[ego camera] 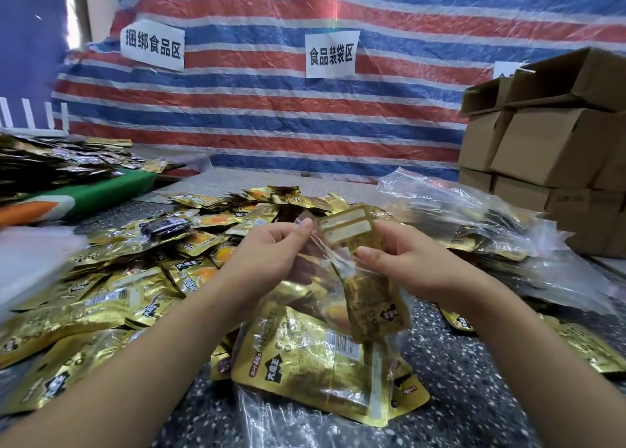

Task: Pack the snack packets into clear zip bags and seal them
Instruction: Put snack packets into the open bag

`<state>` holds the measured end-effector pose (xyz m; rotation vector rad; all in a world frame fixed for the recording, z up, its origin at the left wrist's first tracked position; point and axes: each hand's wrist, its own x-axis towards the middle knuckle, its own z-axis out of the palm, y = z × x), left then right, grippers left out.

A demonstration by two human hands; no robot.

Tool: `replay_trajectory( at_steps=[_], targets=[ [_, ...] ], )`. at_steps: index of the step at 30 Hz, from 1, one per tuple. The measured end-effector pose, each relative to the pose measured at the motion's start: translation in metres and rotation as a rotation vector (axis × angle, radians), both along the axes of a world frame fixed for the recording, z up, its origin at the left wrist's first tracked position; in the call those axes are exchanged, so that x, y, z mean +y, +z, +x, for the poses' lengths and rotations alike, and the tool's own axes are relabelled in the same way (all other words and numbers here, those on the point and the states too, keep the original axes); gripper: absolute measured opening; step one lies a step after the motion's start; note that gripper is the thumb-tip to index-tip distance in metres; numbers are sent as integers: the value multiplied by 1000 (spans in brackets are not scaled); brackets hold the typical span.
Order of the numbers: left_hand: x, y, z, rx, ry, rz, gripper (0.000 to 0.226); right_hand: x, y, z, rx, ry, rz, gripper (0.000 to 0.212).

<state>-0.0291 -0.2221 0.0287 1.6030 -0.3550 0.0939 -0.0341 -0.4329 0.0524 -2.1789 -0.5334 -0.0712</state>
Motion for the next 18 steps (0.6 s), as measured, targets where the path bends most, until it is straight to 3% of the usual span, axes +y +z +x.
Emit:
replay_trajectory(
  at_steps=[3, 6, 11, 14, 16, 18],
  targets=[
    [-1, 1, 1, 9, 45, -7, 38, -1, 1, 0, -61, -55, -18, 17],
    [-2, 1, 1, 8, 49, -5, 42, 0, 3, -4, -1, 50, -39, 14],
    [-2, 0, 0, -57, 41, 44, 43, 8, -1, -7, -67, 82, -258, 19],
    [-2, -3, 1, -95, 87, 97, 47, 14, -6, -5, -130, -36, -115, 28],
    [-2, -4, 1, -85, 95, 101, 46, 15, -8, -4, -139, -48, -21, 21],
    [-3, -4, 1, -79, 105, 118, 47, 17, -8, -4, -177, -1, -63, 7]
  ],
)
